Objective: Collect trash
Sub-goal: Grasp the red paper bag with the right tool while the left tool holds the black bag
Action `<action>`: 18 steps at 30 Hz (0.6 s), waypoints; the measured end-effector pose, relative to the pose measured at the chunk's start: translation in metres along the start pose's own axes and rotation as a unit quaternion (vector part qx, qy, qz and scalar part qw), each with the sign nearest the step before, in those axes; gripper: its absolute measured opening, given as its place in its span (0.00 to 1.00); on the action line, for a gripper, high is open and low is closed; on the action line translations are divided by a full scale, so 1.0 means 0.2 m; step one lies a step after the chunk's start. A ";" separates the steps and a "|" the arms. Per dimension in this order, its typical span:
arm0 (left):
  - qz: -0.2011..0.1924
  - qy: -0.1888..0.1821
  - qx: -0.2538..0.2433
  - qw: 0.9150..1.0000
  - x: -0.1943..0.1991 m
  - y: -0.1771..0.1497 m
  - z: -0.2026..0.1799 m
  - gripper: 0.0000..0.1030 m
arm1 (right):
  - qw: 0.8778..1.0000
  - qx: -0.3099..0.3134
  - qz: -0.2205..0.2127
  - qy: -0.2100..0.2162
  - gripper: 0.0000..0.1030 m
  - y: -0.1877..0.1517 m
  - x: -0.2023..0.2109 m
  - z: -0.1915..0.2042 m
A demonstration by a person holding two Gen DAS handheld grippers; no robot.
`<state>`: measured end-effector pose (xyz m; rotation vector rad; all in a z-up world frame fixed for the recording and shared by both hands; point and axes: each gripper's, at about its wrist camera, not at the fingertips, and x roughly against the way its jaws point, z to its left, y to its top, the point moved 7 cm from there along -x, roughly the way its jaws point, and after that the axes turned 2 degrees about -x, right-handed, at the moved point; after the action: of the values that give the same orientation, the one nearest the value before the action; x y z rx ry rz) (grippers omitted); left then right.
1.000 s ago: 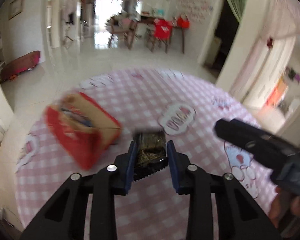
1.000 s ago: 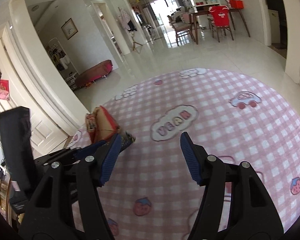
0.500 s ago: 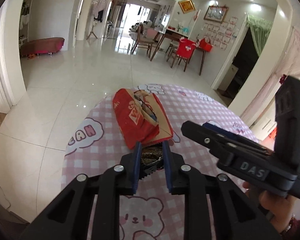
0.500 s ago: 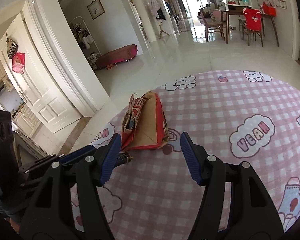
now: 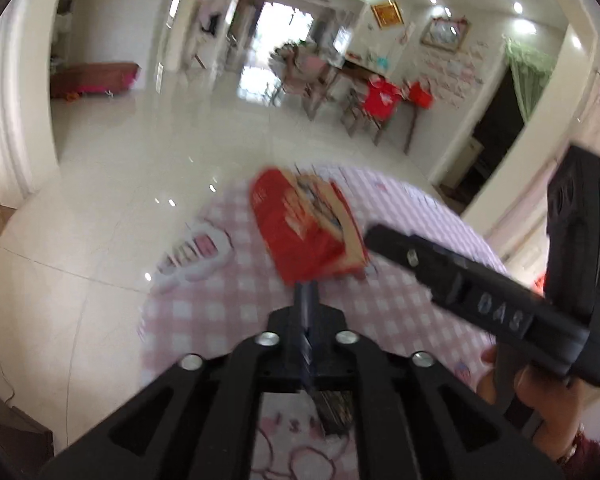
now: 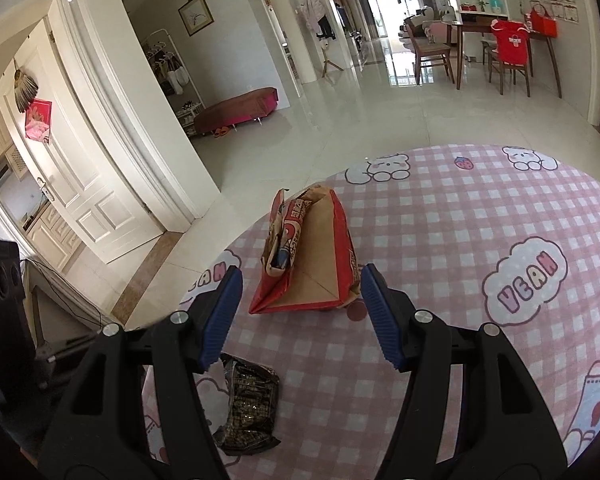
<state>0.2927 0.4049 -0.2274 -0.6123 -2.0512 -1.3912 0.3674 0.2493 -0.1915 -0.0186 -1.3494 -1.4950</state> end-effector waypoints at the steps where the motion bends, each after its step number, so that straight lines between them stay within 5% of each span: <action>1: 0.003 0.015 0.003 1.000 -0.01 -0.02 0.00 0.54 | 1.000 -0.001 -0.004 -0.006 0.59 -0.01 0.01 0.00; 2: -0.004 0.023 0.001 1.000 -0.01 -0.03 0.00 0.61 | 1.000 -0.001 -0.007 -0.011 0.59 -0.01 0.02 -0.01; 8: 0.050 0.020 -0.031 0.998 -0.15 -0.17 -0.12 0.61 | 1.000 -0.006 -0.009 -0.023 0.59 -0.04 0.07 -0.05; 9: 0.052 0.027 -0.039 0.998 -0.16 -0.18 -0.14 0.55 | 1.000 -0.007 -0.008 -0.024 0.59 -0.04 0.08 -0.05; 10: 0.047 0.045 -0.051 0.997 -0.16 -0.19 -0.14 0.33 | 1.000 -0.008 -0.009 -0.024 0.59 -0.04 0.08 -0.06; 13: 0.042 0.028 -0.035 0.998 -0.15 -0.18 -0.12 0.10 | 1.000 -0.009 -0.009 -0.024 0.59 -0.04 0.09 -0.06; 18: -0.008 0.032 -0.002 0.999 0.01 -0.09 0.01 0.09 | 1.000 0.005 -0.017 -0.020 0.59 -0.01 0.09 -0.02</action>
<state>0.2793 0.4008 -0.2375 -0.5469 -2.0082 -1.4069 0.3602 0.2334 -0.1838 -0.0186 -1.3946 -1.5240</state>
